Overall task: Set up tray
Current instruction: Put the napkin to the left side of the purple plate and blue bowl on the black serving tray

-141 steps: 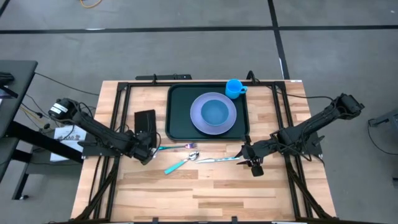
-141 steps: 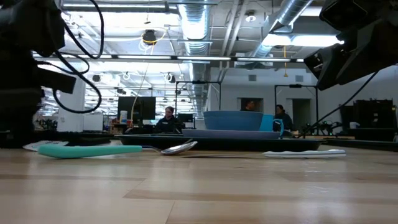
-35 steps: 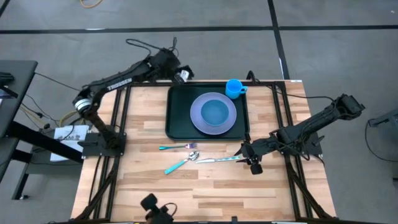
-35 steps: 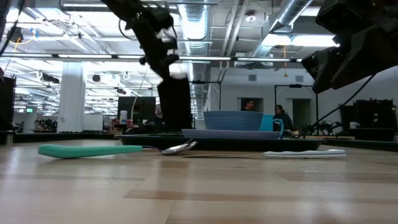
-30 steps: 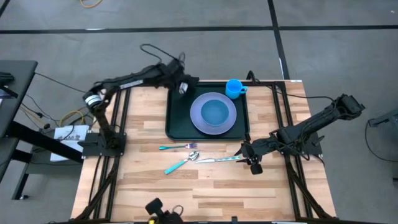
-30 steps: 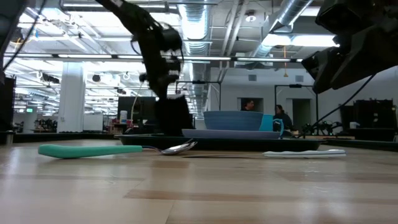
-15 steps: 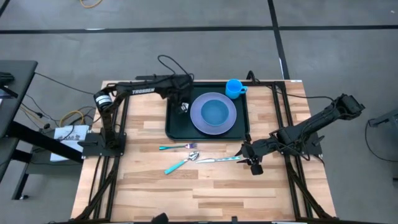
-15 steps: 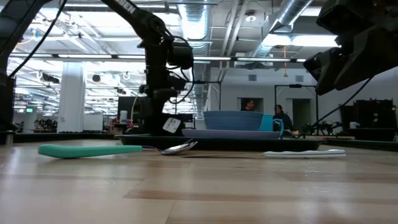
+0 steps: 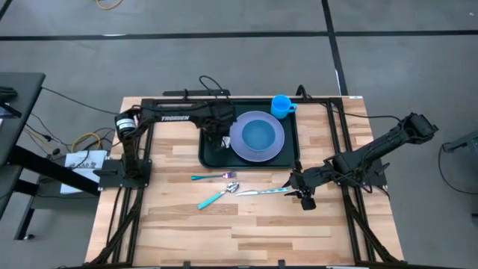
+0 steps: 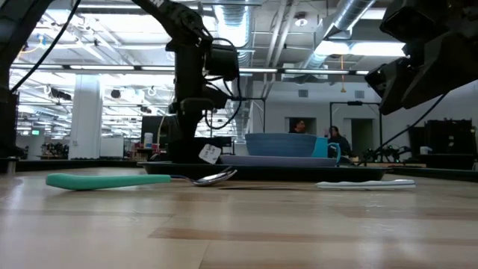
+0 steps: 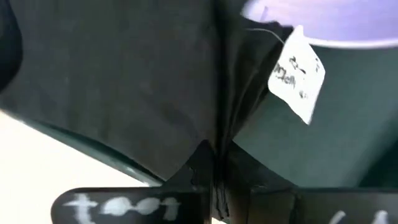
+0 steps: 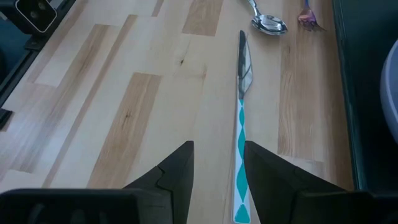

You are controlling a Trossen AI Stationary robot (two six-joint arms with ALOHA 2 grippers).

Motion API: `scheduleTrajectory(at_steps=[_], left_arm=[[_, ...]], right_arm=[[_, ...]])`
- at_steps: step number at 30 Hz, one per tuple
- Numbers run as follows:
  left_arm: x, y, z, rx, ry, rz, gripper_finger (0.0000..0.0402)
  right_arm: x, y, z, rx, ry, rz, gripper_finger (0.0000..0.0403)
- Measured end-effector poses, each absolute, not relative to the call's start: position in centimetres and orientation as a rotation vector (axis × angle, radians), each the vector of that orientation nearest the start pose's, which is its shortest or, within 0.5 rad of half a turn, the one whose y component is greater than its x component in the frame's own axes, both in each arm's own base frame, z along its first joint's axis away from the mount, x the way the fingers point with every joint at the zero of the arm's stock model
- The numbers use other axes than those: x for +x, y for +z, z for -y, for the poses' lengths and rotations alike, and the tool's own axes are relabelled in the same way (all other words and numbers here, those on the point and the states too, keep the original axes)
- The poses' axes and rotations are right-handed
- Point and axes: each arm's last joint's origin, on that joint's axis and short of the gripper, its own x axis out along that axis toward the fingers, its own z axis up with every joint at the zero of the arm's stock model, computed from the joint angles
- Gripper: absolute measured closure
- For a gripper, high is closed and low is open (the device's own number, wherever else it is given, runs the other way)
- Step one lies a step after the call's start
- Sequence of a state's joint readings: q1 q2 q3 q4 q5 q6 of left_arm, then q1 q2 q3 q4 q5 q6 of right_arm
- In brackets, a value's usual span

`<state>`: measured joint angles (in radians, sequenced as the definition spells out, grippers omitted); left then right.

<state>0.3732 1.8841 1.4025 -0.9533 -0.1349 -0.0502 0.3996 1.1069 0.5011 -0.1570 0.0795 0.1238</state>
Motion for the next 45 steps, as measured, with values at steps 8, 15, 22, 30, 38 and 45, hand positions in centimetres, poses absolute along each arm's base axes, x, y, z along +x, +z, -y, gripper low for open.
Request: scheduleTrajectory(at_steps=[8, 15, 22, 30, 38, 45], left_arm=[[33.8, 19.9, -11.8, -0.185, 0.417, -1.440, 0.0401], [33.5, 19.8, -11.8, -0.193, 0.418, -1.471, 0.0401], [33.6, 19.8, -11.6, -0.230, 0.382, -1.466, 0.0398], [33.6, 19.8, -11.6, -0.233, 0.384, -1.466, 0.0373], [33.2, 19.3, -11.1, -0.270, 0.329, -1.497, 0.0351], [31.4, 16.0, -10.5, -0.283, 0.326, -1.574, 0.0307]], right_arm=[[19.2, 18.3, -7.9, -0.065, 0.257, -0.760, 0.0272], [19.2, 18.3, -7.9, -0.065, 0.257, -0.760, 0.0272], [19.2, 18.3, -7.9, -0.065, 0.257, -0.760, 0.0272], [19.2, 18.3, -7.9, -0.065, 0.257, -0.760, 0.0272], [19.2, 18.3, -7.9, -0.065, 0.257, -0.760, 0.0272], [19.2, 18.3, -7.9, -0.065, 0.257, -0.761, 0.0272]])
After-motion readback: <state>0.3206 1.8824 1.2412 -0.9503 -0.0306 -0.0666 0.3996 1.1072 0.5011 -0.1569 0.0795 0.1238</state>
